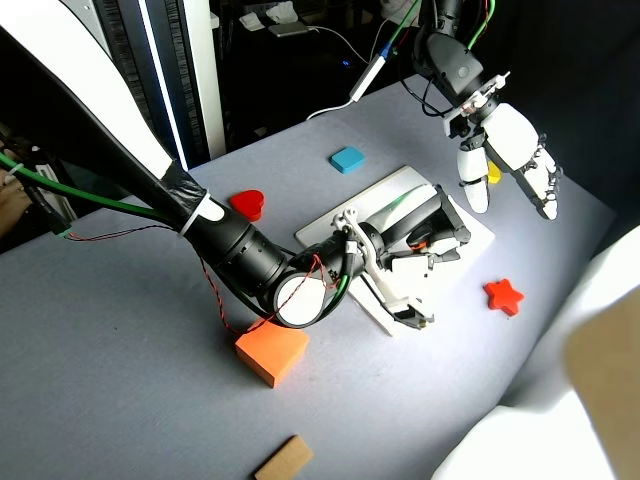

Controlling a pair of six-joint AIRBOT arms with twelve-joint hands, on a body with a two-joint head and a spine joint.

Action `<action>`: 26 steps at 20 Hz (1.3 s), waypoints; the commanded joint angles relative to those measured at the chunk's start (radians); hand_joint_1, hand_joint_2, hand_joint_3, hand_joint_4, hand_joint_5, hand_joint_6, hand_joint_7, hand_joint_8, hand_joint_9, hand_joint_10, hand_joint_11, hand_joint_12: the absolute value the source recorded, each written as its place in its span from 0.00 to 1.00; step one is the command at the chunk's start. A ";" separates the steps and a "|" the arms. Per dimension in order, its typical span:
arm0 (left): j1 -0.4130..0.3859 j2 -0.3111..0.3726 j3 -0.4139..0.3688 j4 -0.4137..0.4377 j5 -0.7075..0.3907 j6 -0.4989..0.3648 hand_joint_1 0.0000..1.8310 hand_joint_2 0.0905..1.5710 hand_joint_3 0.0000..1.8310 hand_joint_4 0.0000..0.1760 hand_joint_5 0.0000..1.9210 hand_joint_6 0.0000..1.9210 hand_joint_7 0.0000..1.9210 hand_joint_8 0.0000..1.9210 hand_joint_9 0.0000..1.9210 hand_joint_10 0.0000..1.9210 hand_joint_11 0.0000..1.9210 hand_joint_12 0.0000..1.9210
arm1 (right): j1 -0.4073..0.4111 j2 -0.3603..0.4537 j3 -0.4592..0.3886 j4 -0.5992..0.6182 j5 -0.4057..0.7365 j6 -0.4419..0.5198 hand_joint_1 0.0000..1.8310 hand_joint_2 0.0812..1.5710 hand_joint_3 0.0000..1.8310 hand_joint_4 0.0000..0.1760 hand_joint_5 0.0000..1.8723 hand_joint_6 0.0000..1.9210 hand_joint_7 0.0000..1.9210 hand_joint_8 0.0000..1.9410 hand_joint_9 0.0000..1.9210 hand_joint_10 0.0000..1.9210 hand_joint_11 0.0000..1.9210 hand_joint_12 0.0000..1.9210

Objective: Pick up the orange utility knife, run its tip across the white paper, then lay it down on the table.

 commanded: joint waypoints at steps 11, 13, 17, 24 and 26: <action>-0.010 0.012 -0.002 0.054 -0.090 0.003 0.11 0.82 0.00 0.19 0.00 0.00 0.04 0.00 0.06 0.00 0.00 0.29 | -0.033 0.053 0.010 0.007 0.161 0.033 0.82 0.78 0.00 1.00 0.74 1.00 0.79 1.00 0.86 1.00 0.88 1.00; -0.013 0.012 -0.005 0.054 -0.090 0.003 0.14 0.81 0.00 0.19 0.01 0.00 0.05 0.00 0.08 0.00 0.00 0.32 | -0.041 0.068 0.010 0.005 0.171 0.040 0.81 0.78 0.00 1.00 0.71 1.00 0.78 1.00 0.85 1.00 0.88 1.00; -0.016 0.012 -0.009 0.054 -0.090 0.003 0.13 0.81 0.00 0.21 0.00 0.00 0.04 0.00 0.07 0.00 0.00 0.31 | -0.044 0.089 0.010 0.006 0.190 0.055 0.82 0.78 0.00 1.00 0.73 1.00 0.80 1.00 0.86 1.00 0.88 1.00; -0.016 0.012 -0.004 0.054 -0.090 0.003 0.11 0.82 0.00 0.17 0.00 0.00 0.05 0.00 0.07 0.00 0.00 0.31 | 0.015 0.104 0.007 0.091 0.251 0.068 0.82 0.77 0.00 1.00 0.73 1.00 0.80 1.00 0.86 1.00 0.88 1.00; -0.016 0.012 -0.005 0.055 -0.086 0.006 0.11 0.82 0.00 0.17 0.01 0.00 0.04 0.00 0.07 0.00 0.00 0.31 | 0.038 0.157 -0.076 0.130 0.212 0.067 0.82 0.78 0.00 1.00 0.73 1.00 0.81 1.00 0.87 1.00 0.89 1.00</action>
